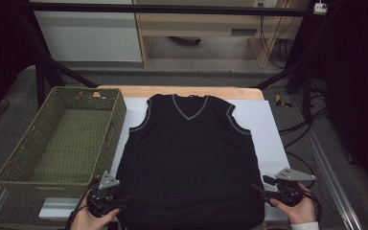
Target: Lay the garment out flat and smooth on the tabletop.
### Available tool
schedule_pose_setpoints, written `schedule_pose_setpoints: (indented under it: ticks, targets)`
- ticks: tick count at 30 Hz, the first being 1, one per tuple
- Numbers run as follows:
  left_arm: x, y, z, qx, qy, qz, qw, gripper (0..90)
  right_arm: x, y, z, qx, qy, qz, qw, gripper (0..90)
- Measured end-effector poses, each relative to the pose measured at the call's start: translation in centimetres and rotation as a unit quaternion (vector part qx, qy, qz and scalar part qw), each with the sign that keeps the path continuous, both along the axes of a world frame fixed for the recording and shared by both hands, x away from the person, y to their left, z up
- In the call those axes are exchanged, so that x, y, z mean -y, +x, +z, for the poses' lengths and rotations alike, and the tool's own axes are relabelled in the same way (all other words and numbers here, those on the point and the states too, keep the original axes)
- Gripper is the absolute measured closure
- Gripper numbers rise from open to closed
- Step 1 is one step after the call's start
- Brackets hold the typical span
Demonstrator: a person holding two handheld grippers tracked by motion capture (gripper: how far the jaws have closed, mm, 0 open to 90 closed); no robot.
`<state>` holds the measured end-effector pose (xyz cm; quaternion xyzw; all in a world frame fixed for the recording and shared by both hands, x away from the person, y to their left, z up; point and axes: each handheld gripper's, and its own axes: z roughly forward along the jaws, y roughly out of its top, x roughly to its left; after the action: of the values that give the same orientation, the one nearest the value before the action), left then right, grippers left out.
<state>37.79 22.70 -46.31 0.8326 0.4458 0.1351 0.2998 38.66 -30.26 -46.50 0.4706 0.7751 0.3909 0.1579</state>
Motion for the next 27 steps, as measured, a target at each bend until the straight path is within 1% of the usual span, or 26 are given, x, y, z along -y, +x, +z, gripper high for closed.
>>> schedule_pose_setpoints:
  ticks: [2,3,4,5,6,7,8,9,10,11,13,14,15,16,17,19,20,22,23,26,27]
  targets:
    - [0.2,0.3,-0.4,0.006,0.006,0.001,1.0000,40.8,0.2,0.6,-0.5,-0.005,-0.013,-0.017,0.9998,37.3]
    - [0.3,0.4,-0.5,0.016,0.013,-0.003,0.9998,40.7,0.3,0.9,-0.7,-0.008,-0.017,-0.023,0.9995,37.3]
    - [0.4,0.5,-0.6,0.021,0.016,-0.004,0.9996,40.6,0.4,1.1,-0.9,-0.011,-0.019,-0.028,0.9994,37.5]
    - [0.5,0.5,-0.6,0.024,0.015,-0.003,0.9996,40.4,0.3,1.3,-1.1,-0.018,-0.017,-0.031,0.9992,38.6]
    - [0.5,0.6,-0.7,0.025,0.013,-0.001,0.9996,40.3,0.3,1.4,-1.3,-0.027,-0.020,-0.026,0.9991,38.9]
    - [0.5,0.6,-0.7,0.024,0.010,0.000,0.9997,40.3,0.2,1.5,-1.4,-0.028,-0.022,-0.023,0.9991,39.2]
    - [0.5,0.5,-0.7,0.023,0.009,0.002,0.9997,41.7,0.0,1.4,-1.4,-0.026,-0.022,-0.022,0.9992,41.8]
    - [0.6,0.4,-0.7,0.021,0.011,0.000,0.9997,44.9,-0.2,1.3,-1.4,-0.030,-0.022,-0.016,0.9992,45.7]
    - [0.7,0.3,-0.6,0.019,0.009,-0.004,0.9998,51.5,-0.4,1.3,-1.3,-0.036,-0.020,-0.012,0.9991,49.7]
    - [0.8,0.2,-0.5,0.017,0.010,-0.010,0.9998,61.8,-0.6,1.2,-1.2,-0.037,-0.022,-0.010,0.9990,53.6]
    - [1.0,0.0,-0.4,0.016,0.021,-0.019,0.9995,75.7,-1.0,1.1,-1.2,-0.033,-0.036,-0.022,0.9985,66.3]
    - [1.0,-0.1,-0.4,0.013,0.023,-0.022,0.9994,85.5,-1.0,1.1,-1.2,-0.035,-0.033,-0.029,0.9984,73.1]
    - [0.9,-0.1,-0.4,0.012,0.023,-0.024,0.9994,86.7,-1.0,1.1,-1.1,-0.043,-0.028,-0.032,0.9982,79.3]
    - [0.9,-0.1,-0.3,0.011,0.025,-0.028,0.9992,88.0,-1.0,1.1,-1.1,-0.048,-0.018,-0.034,0.9981,81.6]
    - [0.9,-0.1,-0.2,0.007,0.028,-0.029,0.9992,88.4,-1.0,1.0,-1.2,-0.048,-0.016,-0.036,0.9981,83.3]
    - [0.7,-0.2,0.0,-0.002,0.029,-0.029,0.9991,88.9,-0.9,0.8,-0.9,-0.056,-0.023,-0.028,0.9978,84.5]
    - [0.6,-0.2,0.0,-0.004,0.029,-0.031,0.9991,89.1,-0.9,0.7,-0.7,-0.063,-0.021,-0.027,0.9974,85.0]
    - [0.3,-0.4,0.2,-0.011,0.030,-0.033,0.9989,89.3,-0.7,0.4,-0.4,-0.063,-0.022,-0.024,0.9975,85.3]
    - [0.2,-0.5,0.3,-0.015,0.031,-0.035,0.9988,89.4,-0.5,0.2,-0.2,-0.064,-0.018,-0.024,0.9975,85.4]
    - [-0.2,-1.2,1.0,-0.017,0.037,-0.042,0.9983,89.5,0.0,-0.6,0.3,-0.065,-0.015,-0.022,0.9975,85.7]
    - [-0.4,-1.6,1.4,-0.016,0.036,-0.044,0.9982,89.5,0.2,-1.0,0.5,-0.067,-0.018,-0.019,0.9974,85.8]
